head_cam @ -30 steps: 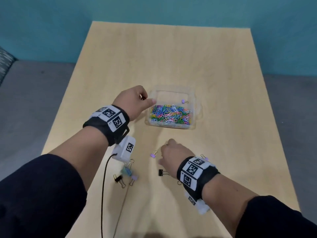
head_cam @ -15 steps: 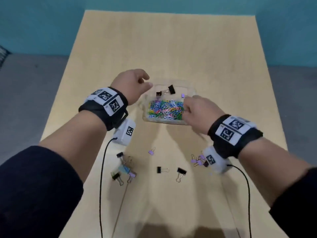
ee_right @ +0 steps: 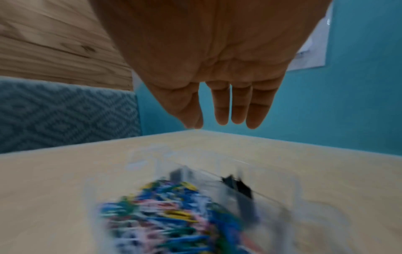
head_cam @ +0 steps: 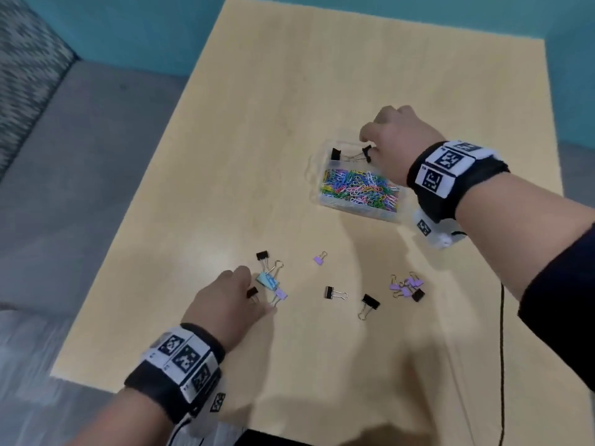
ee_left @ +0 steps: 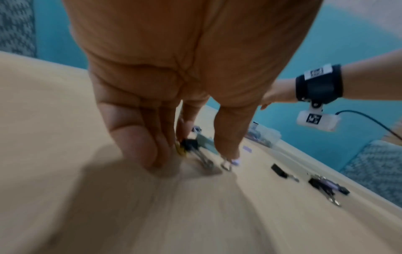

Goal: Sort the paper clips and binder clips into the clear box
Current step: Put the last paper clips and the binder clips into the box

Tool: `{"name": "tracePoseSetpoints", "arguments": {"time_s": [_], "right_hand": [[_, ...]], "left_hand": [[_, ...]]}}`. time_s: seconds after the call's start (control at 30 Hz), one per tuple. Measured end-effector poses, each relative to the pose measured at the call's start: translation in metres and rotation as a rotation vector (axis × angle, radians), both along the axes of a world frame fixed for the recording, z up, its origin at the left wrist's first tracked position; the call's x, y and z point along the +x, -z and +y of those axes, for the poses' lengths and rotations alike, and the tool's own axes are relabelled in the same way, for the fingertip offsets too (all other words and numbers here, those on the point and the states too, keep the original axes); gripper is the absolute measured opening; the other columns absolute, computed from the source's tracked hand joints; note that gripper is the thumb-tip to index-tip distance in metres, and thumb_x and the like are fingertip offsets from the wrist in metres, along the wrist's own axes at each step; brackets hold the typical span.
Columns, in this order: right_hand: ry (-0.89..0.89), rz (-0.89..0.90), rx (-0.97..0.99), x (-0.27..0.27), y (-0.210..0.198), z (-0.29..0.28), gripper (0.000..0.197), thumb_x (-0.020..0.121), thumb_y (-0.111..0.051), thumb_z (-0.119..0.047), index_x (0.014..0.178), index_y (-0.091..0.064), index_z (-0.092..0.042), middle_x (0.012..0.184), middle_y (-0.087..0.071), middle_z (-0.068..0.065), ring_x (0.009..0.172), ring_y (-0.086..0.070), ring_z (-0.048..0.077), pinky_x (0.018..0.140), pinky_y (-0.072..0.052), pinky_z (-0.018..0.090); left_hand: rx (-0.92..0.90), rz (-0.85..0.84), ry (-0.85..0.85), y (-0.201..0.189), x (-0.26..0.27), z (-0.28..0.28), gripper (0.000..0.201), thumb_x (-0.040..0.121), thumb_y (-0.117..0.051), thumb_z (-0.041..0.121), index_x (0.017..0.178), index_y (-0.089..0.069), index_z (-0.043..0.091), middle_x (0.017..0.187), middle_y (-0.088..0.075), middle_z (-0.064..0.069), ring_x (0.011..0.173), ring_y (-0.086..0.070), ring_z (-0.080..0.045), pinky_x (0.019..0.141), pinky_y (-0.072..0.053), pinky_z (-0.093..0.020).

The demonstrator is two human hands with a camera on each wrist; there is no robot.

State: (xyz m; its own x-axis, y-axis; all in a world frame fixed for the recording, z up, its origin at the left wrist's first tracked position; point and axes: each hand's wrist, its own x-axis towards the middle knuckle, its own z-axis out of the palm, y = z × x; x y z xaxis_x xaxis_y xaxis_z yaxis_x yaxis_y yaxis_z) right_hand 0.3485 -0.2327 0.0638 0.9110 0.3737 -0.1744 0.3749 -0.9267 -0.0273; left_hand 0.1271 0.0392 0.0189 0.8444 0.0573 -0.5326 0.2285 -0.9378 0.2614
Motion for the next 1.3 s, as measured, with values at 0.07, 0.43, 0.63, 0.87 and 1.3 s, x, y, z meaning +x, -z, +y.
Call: {"name": "tracePoseSetpoints", "arguments": {"time_s": [0.07,0.43,0.63,0.87,1.3], "right_hand": [[-0.076,-0.037,0.085,-0.032,-0.005,0.019,0.031,0.087,-0.044,-0.008,0.114,-0.057,-0.017,0.108,-0.053,0.012,0.096,-0.047,0.033,0.074,-0.050,0.045],[-0.453,0.312,0.089,-0.146,0.044,0.120,0.030,0.080,-0.058,-0.005,0.106,-0.050,-0.018,0.101,-0.044,0.006,0.093,-0.040,0.026,0.061,-0.040,0.037],[-0.373,0.388,0.068,-0.149,0.048,0.120,0.028,0.076,-0.062,-0.001,0.093,-0.047,-0.017,0.093,-0.034,0.002,0.091,-0.036,0.023,0.065,-0.045,0.040],[-0.283,0.506,0.074,-0.152,0.053,0.116,0.030,0.081,-0.060,-0.006,0.088,-0.034,-0.020,0.086,-0.043,0.003,0.085,-0.038,0.022,0.073,-0.048,0.045],[-0.290,0.555,0.138,-0.148,0.057,0.121,0.037,0.080,-0.068,-0.012,0.113,-0.057,-0.023,0.112,-0.051,0.005,0.105,-0.045,0.026,0.074,-0.051,0.042]], "left_hand": [[-0.001,-0.066,-0.014,0.008,-0.008,-0.007,0.031,0.083,-0.059,0.049,0.087,-0.041,0.024,0.085,-0.047,0.005,0.066,-0.051,-0.017,0.058,-0.043,-0.031],[-0.161,-0.269,-0.162,0.009,-0.017,-0.006,0.006,0.076,-0.055,0.015,0.079,-0.051,0.018,0.079,-0.047,0.002,0.063,-0.049,-0.019,0.056,-0.039,-0.030],[-0.841,-0.159,-0.925,-0.002,0.001,0.027,0.010,0.077,-0.060,0.001,0.069,-0.062,0.007,0.068,-0.061,-0.013,0.055,-0.060,-0.019,0.060,-0.053,-0.034],[-0.998,-0.035,-0.904,-0.003,0.039,0.036,0.017,0.084,-0.049,-0.005,0.080,-0.058,0.009,0.067,-0.053,-0.013,0.052,-0.047,-0.019,0.046,-0.040,-0.026],[-0.089,-0.028,0.389,0.015,0.074,0.020,0.032,0.086,-0.059,0.031,0.117,-0.053,0.037,0.100,-0.067,0.010,0.088,-0.060,-0.015,0.077,-0.047,-0.029]]}}
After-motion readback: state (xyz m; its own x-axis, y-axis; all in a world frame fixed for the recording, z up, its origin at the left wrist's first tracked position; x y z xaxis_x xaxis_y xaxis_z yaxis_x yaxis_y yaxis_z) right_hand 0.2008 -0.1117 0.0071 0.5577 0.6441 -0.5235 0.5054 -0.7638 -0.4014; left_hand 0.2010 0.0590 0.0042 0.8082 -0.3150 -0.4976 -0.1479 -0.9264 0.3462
